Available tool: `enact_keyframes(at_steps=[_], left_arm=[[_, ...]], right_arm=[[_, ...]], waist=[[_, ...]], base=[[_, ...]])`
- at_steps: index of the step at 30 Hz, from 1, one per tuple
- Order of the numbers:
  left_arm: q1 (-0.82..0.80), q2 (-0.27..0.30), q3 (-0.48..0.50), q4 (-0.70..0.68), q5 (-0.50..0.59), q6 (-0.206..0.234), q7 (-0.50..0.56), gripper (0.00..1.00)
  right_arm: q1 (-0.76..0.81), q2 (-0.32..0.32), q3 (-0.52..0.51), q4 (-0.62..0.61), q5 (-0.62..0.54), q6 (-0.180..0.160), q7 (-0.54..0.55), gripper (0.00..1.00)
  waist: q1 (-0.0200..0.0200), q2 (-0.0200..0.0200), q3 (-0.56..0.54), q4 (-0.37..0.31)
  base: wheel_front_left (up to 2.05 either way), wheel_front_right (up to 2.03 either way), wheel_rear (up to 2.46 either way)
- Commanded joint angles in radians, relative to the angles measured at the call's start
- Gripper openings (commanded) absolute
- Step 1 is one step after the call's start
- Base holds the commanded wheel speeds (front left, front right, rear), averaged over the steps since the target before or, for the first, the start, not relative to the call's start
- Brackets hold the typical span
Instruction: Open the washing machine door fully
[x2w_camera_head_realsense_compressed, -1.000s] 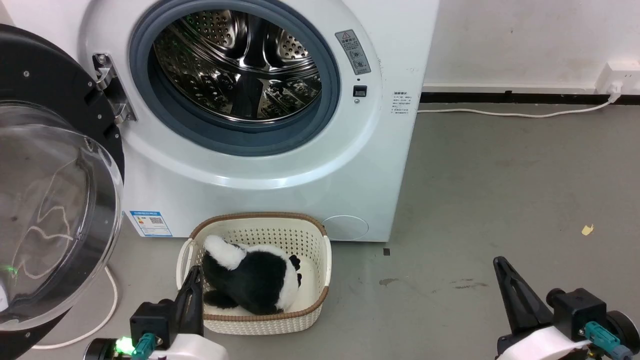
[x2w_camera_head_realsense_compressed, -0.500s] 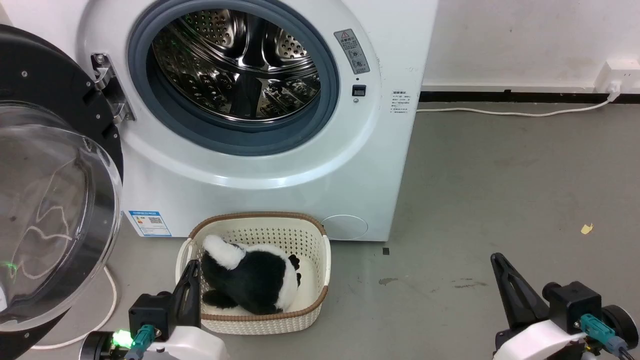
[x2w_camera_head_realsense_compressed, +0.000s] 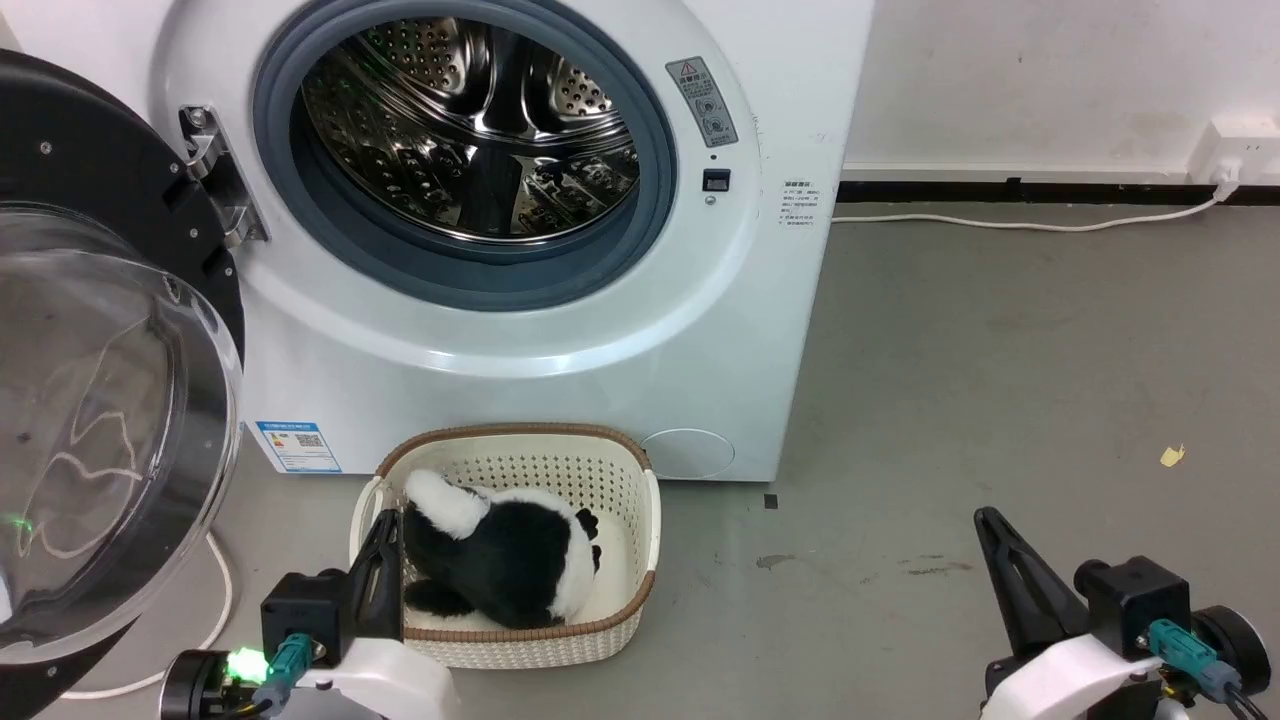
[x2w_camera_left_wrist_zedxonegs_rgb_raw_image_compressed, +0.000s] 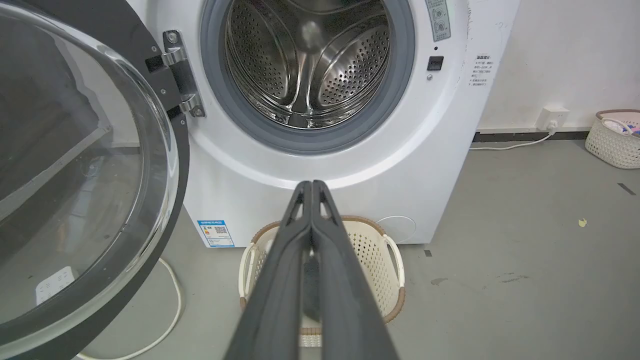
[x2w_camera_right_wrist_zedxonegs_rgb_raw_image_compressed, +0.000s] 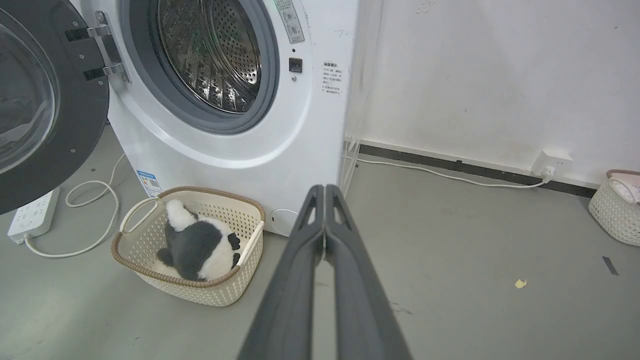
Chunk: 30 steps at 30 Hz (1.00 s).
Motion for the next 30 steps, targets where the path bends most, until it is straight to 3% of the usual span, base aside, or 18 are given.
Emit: enact_keyframes(at_steps=[1,30], left_arm=[[-0.016,-0.003,0.009,-0.005,0.013,-0.008,0.01,0.0],[-0.019,-0.006,0.013,-0.006,0.019,-0.012,0.016,0.0]], right_arm=[[-0.022,0.004,0.002,0.004,-0.012,0.001,0.008,0.0],[-0.025,0.004,0.003,0.005,-0.014,0.001,0.015,0.0]], waist=[[0.0,0.0,0.0,0.0],[0.0,0.0,0.001,-0.001]], base=[[0.0,0.0,0.0],[0.0,0.0,0.0]])
